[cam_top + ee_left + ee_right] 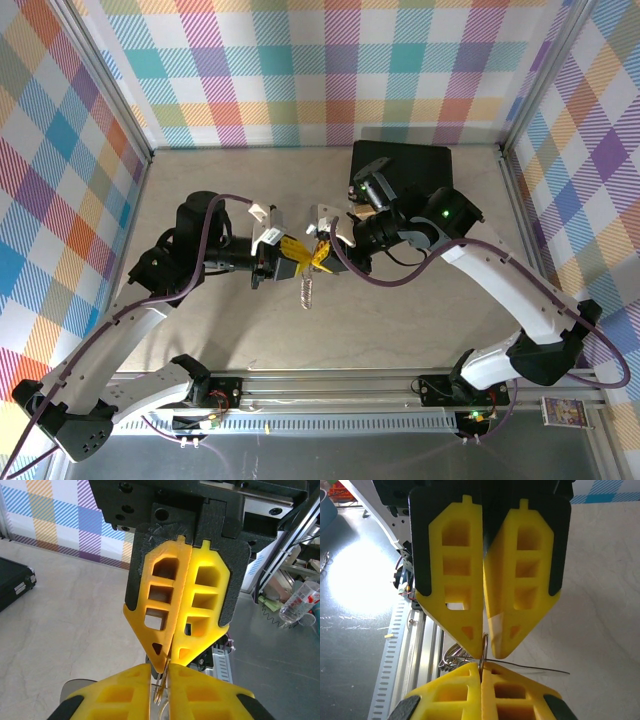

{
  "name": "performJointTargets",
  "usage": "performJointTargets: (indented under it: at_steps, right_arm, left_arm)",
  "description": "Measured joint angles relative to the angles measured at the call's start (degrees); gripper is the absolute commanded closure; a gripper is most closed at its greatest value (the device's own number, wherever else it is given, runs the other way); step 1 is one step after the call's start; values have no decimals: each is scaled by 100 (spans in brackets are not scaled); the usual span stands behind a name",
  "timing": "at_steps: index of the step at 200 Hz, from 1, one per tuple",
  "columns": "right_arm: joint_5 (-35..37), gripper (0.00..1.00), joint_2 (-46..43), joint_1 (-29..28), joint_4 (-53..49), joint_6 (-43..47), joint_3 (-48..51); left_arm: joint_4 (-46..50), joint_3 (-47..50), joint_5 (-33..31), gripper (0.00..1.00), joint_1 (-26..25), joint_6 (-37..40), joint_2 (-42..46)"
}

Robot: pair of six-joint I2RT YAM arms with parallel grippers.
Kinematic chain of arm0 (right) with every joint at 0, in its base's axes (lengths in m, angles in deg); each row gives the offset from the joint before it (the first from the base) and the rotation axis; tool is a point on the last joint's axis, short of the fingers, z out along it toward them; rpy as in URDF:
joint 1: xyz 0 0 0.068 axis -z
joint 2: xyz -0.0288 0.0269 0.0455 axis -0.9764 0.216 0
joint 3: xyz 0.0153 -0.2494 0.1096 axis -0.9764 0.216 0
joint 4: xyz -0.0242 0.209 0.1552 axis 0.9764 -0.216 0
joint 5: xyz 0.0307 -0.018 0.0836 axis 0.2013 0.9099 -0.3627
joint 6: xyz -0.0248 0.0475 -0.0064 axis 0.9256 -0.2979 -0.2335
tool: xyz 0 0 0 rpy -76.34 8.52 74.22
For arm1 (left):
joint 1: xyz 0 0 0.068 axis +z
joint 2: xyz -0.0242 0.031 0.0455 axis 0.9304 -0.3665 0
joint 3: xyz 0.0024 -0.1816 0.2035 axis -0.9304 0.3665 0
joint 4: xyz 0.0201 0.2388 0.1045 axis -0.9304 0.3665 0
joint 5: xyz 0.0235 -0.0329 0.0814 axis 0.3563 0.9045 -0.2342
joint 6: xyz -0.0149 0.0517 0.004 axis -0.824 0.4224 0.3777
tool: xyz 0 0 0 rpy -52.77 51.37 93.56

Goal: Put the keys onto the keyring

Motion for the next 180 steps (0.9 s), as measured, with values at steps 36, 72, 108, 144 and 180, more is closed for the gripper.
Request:
performJointTargets:
  at_steps: [36, 72, 108, 144, 180]
  right_arm:
    - [2, 100, 0, 13, -4, -2, 0]
    - [-13, 100, -9, 15, 31, -57, 4]
    - [-74, 87, -192, 15, 400, -334, 310]
    - [-177, 76, -656, 7, 1156, -782, 885]
    - [-243, 73, -918, -7, 1759, -1115, 1067]
  left_arm:
    - [20, 0, 39, 100, -31, 35, 7]
    - [-28, 9, 39, 100, -39, 57, 28]
    - [-295, 177, 15, 100, -66, -173, 179]
    - [-979, 354, 2, 100, -68, -645, 356]
    - [-1578, 494, 92, 100, -68, -1045, 496]
